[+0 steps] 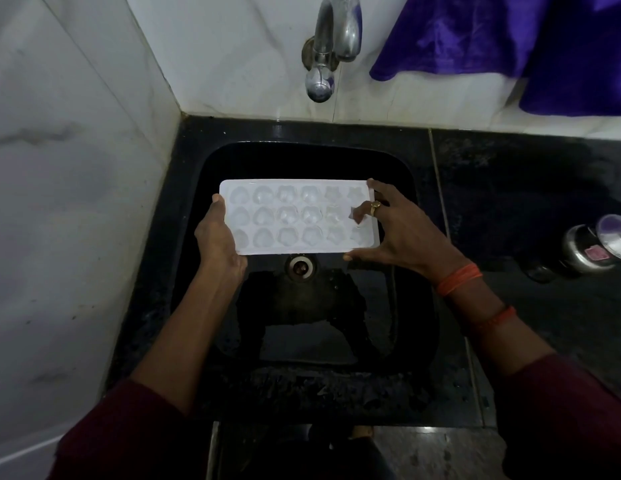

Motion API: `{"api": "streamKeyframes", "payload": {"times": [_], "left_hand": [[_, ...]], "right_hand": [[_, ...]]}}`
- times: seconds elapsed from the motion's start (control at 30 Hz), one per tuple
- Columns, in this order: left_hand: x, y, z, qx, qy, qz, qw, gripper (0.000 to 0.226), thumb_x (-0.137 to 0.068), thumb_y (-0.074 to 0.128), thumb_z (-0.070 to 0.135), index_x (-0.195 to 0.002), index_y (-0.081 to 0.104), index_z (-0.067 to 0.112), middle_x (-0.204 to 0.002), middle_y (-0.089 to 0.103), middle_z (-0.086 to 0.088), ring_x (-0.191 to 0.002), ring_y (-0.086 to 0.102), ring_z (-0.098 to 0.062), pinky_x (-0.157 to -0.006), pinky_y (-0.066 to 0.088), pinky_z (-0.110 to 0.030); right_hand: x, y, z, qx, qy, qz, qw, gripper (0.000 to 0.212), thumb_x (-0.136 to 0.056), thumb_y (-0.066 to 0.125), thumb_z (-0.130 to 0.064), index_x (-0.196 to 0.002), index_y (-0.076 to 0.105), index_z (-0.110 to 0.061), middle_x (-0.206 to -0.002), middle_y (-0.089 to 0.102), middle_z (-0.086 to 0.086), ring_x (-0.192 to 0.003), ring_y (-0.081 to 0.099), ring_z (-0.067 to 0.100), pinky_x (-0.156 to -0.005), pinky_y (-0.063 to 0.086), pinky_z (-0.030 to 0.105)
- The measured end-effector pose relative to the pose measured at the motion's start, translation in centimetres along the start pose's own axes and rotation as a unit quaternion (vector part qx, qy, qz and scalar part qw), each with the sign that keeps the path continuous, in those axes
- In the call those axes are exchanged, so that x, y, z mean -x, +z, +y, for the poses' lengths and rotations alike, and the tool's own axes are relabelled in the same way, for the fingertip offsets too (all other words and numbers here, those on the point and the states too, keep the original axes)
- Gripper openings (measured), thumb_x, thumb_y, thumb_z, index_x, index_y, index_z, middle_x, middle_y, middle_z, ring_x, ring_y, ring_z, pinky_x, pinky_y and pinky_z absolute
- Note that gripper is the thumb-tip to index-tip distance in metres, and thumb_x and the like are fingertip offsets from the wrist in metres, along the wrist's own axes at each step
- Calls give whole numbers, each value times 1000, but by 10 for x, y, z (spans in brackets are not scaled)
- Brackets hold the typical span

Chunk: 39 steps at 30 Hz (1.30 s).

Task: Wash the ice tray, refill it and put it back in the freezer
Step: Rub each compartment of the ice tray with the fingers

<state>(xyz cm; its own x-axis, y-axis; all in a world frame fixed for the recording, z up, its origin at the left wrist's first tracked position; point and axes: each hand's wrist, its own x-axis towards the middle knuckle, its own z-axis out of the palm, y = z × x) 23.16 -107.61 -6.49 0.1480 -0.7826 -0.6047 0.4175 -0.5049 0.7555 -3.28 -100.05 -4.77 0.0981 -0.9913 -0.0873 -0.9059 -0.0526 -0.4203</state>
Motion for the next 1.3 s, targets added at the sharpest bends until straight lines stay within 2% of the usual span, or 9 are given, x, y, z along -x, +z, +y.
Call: {"api": "streamKeyframes", "payload": {"times": [0.13,0.27,0.43,0.57,0.67,0.8,0.93,1.13,1.3], "left_hand": [[1,-1,-2,-4,4,-6,1000,43,-105,52,45,-124,70,11,-110,78,-9,-96,77,-29,-72,65,-44],[-1,-2,-1,-2,5,-4,1000,44,-105,52,45,-124,70,10,-109,79,-9,-96,77,-30,-73,64,-45],[0,-2,-2,-3,5,-5,1000,44,-105,52,46,-122,71,10,-108,79,-9,-96,77,-30,-72,64,-45],[1,-1,-3,-2,1,-5,1000,44,-104,53,46,-123,71,11,-109,78,-10,-96,77,-30,-73,64,-46],[2,-1,-3,-2,2,2,1000,42,-105,53,45,-122,71,11,-107,79,-9,-94,77,-30,-69,64,-44],[5,2,1,1,8,-1,1000,42,-105,53,45,-121,72,11,-105,79,-8,-89,78,-27,-61,62,-38],[7,4,3,-2,14,-3,1000,42,-105,52,45,-121,71,11,-106,79,-8,-90,78,-27,-60,62,-37],[7,7,1,7,8,-4,1000,41,-105,53,44,-119,72,11,-103,80,-8,-89,78,-27,-62,62,-39],[7,8,2,19,6,-1,1000,40,-105,53,43,-119,72,11,-103,80,-7,-91,78,-28,-65,63,-40]], "right_hand": [[1,-1,0,-17,4,-5,1000,83,-60,72,-74,-122,68,-19,-159,29,13,-144,37,33,-111,41,58],[3,-4,-7,22,-12,6,1000,75,-69,82,-59,-128,64,-17,-160,29,19,-145,33,37,-118,14,43],[5,-7,-10,26,-11,3,1000,74,-71,83,-55,-132,61,-18,-161,27,18,-147,31,36,-120,14,42],[4,-7,-10,30,1,-25,999,78,-72,82,-56,-136,60,-18,-163,21,16,-150,23,35,-121,19,49],[3,-4,-9,27,0,-21,999,79,-71,83,-56,-137,58,-20,-165,18,14,-149,27,35,-119,26,51],[6,0,-8,-2,-10,5,1000,65,-67,84,-55,-117,53,-26,-165,20,10,-144,38,33,-107,44,55],[10,5,-4,-5,-37,18,999,57,-69,66,-67,-104,56,-23,-165,21,9,-138,46,35,-98,50,58],[19,3,-6,-19,-31,63,997,47,-75,73,-56,-104,68,-20,-162,31,9,-135,51,30,-99,53,51],[25,5,-7,37,-8,101,994,47,-78,80,-50,-114,75,-20,-155,44,8,-132,54,35,-96,50,55]]}}
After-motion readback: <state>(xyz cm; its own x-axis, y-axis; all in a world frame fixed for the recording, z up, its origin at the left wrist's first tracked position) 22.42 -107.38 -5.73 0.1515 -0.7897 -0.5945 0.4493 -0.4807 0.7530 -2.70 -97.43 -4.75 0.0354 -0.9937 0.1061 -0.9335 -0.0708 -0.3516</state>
